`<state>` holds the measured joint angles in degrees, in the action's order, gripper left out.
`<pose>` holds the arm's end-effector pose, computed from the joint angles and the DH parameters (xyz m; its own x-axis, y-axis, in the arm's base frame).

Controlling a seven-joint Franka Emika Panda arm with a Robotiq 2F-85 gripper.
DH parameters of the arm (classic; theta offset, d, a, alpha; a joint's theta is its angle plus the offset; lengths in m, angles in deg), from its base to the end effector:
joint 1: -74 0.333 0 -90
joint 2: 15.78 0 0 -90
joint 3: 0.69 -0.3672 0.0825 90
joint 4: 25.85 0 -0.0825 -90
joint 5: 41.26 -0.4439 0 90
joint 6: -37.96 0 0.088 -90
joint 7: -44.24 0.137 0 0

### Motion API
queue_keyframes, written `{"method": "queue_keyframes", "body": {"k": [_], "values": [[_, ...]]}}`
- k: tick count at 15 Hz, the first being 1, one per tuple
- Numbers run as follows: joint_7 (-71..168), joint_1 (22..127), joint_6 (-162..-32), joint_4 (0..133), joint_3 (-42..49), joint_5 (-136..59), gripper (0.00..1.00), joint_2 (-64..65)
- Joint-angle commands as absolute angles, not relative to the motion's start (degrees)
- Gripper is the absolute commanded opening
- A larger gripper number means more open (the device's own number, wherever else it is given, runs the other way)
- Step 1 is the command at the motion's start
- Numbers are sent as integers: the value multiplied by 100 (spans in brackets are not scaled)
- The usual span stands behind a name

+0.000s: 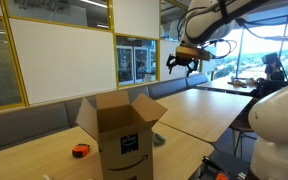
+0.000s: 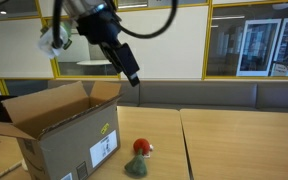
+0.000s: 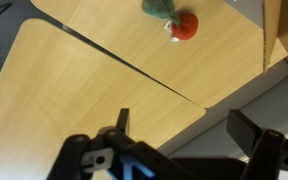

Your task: Put the black measuring tape, radish, orange measuring tape and white rope inside the brown box

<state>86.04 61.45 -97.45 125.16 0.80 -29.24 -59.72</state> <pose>0.3823 -0.1034 0.5249 0.5445 -0.6977 0.4655 -0.7172 -0.6751 -0.1729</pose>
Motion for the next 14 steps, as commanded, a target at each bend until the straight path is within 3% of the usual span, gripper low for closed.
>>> {"method": "queue_keyframes", "body": {"k": [1, 8, 14], "values": [[7572, 5883, -10522, 12837, 572, -3097, 100, -5519], [5177, 6453, -11524, 12628, 1470, -4340, 100, -3558], [3096, 7323, -11346, 11714, 1863, -6530, 100, -2006]]}}
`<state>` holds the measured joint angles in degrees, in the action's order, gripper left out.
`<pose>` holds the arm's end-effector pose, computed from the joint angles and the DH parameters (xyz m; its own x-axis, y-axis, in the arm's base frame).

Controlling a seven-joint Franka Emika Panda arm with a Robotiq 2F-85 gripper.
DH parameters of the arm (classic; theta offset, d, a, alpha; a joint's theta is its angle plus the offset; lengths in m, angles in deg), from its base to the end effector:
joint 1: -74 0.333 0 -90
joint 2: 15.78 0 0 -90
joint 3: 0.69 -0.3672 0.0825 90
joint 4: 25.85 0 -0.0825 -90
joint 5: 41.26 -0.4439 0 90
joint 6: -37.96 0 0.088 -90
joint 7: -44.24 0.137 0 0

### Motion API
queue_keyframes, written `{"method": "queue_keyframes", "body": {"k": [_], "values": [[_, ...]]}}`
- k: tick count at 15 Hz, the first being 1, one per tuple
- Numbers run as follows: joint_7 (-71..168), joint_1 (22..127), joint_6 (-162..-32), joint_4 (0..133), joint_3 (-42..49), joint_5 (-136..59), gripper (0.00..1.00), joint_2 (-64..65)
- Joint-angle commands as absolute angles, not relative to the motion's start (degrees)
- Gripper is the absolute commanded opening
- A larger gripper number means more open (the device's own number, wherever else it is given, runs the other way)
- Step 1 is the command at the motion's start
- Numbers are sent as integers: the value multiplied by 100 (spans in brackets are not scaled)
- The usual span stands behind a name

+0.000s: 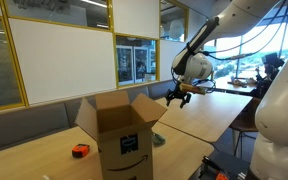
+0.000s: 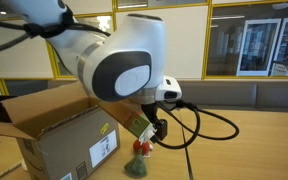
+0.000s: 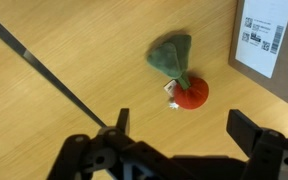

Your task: Put the black measuring tape, radish, orange measuring tape and white rope inside the brown box

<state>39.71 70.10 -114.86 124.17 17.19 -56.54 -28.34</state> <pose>0.4478 -0.1791 0.3237 0.8270 -0.5102 0.2361 -0.4652 -0.8568 -0.2222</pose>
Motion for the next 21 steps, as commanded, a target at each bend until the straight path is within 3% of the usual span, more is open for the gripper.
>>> {"method": "queue_keyframes", "body": {"k": [1, 7, 12, 21], "values": [[2831, 7300, -11261, 11531, 1802, -6809, 100, -1778], [1932, 7240, -10806, 10337, 1714, -7506, 100, -396], [2071, 6274, -10409, 9375, 688, -7289, 100, 579], [2302, 5846, -10064, 8245, 8, -6823, 100, 1791]]}}
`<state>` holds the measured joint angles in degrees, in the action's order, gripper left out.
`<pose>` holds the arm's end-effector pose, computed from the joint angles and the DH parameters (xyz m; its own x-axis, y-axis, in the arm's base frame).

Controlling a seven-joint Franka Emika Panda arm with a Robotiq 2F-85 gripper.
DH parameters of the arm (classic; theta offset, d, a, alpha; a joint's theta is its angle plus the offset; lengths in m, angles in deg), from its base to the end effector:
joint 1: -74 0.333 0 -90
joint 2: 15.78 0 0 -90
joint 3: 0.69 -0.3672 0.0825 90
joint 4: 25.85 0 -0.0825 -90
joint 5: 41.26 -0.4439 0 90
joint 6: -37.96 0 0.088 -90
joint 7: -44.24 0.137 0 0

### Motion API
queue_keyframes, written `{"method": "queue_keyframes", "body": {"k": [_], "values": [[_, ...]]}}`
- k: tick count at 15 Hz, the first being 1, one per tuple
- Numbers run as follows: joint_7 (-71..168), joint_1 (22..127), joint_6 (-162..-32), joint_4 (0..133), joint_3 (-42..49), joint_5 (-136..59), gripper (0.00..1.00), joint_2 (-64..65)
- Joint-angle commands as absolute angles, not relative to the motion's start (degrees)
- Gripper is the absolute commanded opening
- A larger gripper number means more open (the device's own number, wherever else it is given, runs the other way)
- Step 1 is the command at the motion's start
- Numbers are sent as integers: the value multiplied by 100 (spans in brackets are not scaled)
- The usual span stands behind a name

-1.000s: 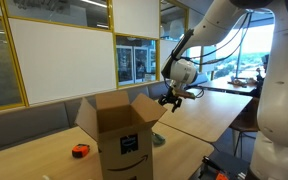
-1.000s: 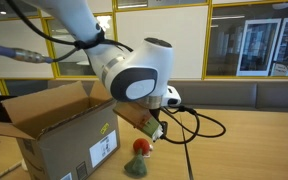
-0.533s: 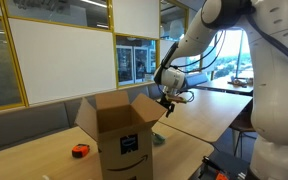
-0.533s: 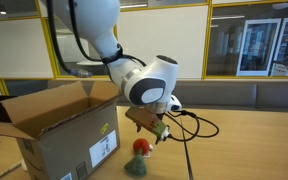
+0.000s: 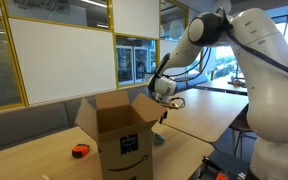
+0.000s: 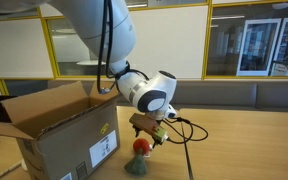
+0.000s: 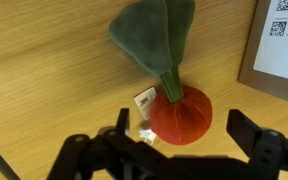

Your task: Put the black measuring tape, radish, orange measuring tape and white rope inside the brown box

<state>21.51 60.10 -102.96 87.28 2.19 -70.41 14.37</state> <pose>0.6455 -0.1852 0.1637 0.9560 -0.2924 0.0212 -0.2748 -0.9189 -0.2831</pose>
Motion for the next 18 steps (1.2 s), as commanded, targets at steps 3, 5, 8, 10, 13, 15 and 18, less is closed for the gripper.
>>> {"method": "queue_keyframes", "body": {"k": [3, 5, 8, 10, 13, 15, 18], "values": [[2348, 5838, -10012, 8070, -88, -6666, 100, 2029], [2373, 5833, -9969, 7973, -142, -6592, 100, 2173], [2424, 5839, -9919, 7854, -194, -6486, 100, 2348], [2459, 5846, -9876, 7765, -211, -6432, 100, 2459], [2540, 5886, -9855, 7635, -212, -6319, 100, 2619], [2588, 5888, -9840, 7555, -228, -6253, 100, 2704], [2608, 5877, -9841, 7472, -259, -6211, 71, 2783]]}}
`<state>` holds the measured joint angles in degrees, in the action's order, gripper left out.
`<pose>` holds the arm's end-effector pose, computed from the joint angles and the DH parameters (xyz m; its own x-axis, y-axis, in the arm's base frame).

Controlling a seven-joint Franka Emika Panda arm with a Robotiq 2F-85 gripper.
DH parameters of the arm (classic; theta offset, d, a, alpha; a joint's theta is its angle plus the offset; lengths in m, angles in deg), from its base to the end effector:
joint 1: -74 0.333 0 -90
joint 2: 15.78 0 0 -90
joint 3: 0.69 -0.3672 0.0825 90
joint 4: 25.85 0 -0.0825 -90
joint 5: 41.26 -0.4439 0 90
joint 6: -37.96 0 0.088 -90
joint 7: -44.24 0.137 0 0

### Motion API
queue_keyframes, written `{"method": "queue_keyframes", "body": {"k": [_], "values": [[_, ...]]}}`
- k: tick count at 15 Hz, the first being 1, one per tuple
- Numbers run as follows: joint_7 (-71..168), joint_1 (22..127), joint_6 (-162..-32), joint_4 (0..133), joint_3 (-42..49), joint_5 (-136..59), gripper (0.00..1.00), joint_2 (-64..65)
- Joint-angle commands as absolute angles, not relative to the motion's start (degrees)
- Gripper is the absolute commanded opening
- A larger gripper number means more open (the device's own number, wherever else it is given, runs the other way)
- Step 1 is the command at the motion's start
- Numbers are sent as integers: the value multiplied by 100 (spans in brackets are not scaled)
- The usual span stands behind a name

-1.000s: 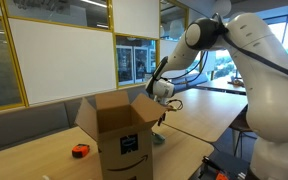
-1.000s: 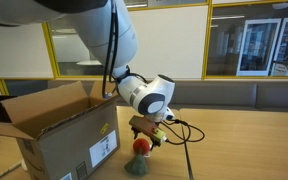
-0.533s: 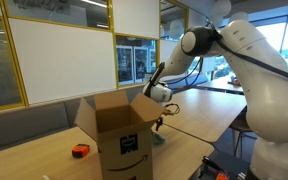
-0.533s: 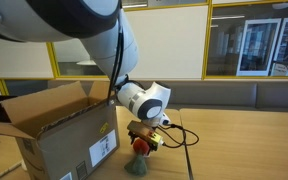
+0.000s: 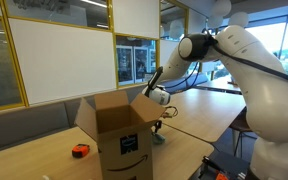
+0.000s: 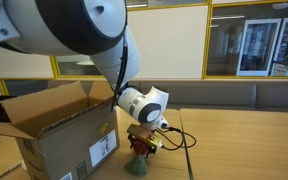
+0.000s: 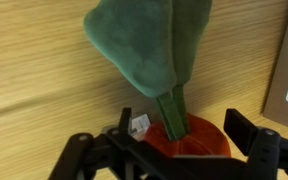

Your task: Put the black measuring tape, radish, orange measuring tape and white rope inside the brown box

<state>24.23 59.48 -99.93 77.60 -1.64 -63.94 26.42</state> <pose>0.6797 -0.1537 0.0834 0.9781 -0.1912 -0.0822 -0.2067 -0.9397 -0.2724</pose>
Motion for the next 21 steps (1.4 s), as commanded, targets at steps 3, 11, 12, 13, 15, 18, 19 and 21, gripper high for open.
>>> {"method": "queue_keyframes", "body": {"k": [3, 11, 12, 13, 15, 18, 19, 21], "values": [[2618, 5870, -9836, 7454, -266, -6198, 54, 2779], [2597, 5773, -9880, 7746, -252, -6244, 14, 2431], [2592, 5734, -9884, 7800, -249, -6270, 17, 2356], [2562, 5665, -9884, 7891, -249, -6312, 16, 2244], [2512, 5514, -9891, 8060, -245, -6394, 15, 2022], [2448, 5280, -9924, 8415, -214, -6513, 15, 1543], [2439, 5220, -9934, 8542, -193, -6545, 15, 1359], [2438, 5139, -9982, 8835, -149, -6630, 15, 902]]}}
